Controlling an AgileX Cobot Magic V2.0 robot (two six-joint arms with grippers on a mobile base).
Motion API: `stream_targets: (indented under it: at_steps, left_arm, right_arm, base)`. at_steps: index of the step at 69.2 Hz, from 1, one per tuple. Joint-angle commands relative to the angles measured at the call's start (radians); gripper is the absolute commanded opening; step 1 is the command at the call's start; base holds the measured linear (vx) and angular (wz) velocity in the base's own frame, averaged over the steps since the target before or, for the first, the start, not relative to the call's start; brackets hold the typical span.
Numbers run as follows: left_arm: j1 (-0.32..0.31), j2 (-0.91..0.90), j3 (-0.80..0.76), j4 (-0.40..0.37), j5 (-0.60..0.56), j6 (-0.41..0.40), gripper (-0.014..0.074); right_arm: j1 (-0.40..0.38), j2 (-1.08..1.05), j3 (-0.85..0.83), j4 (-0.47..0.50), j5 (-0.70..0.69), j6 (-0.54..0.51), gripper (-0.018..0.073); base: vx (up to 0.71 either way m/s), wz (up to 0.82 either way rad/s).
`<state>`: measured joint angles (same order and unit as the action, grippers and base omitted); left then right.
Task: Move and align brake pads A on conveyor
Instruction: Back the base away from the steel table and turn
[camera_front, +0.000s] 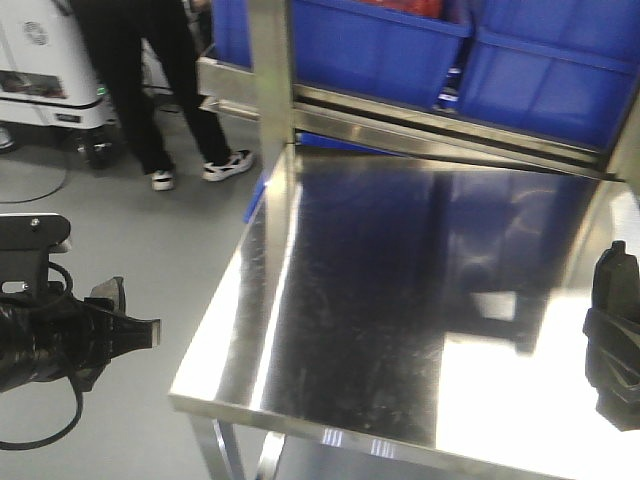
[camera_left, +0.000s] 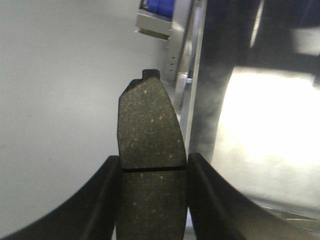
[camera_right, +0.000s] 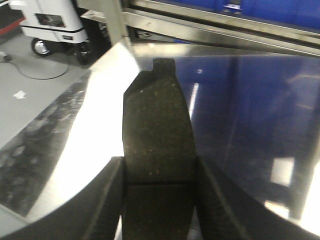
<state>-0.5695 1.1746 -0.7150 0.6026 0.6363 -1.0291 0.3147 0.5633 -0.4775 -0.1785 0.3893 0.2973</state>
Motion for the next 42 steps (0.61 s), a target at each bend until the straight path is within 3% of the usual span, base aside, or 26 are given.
stream_targets:
  at_steps: [1,42]
  left_arm:
    - [0.001,-0.024,-0.024,0.034,-0.036,-0.002,0.0167]
    - [0.001,-0.024,-0.024,0.034,-0.036,-0.002,0.0167]
  right_arm:
    - [-0.004,-0.001,-0.031,-0.015,-0.090,-0.011,0.0024]
    - [-0.004,-0.001,-0.031,-0.015,-0.090,-0.011,0.0024]
  base:
    - [-0.09,0.44]
    - [-0.06,0.59]
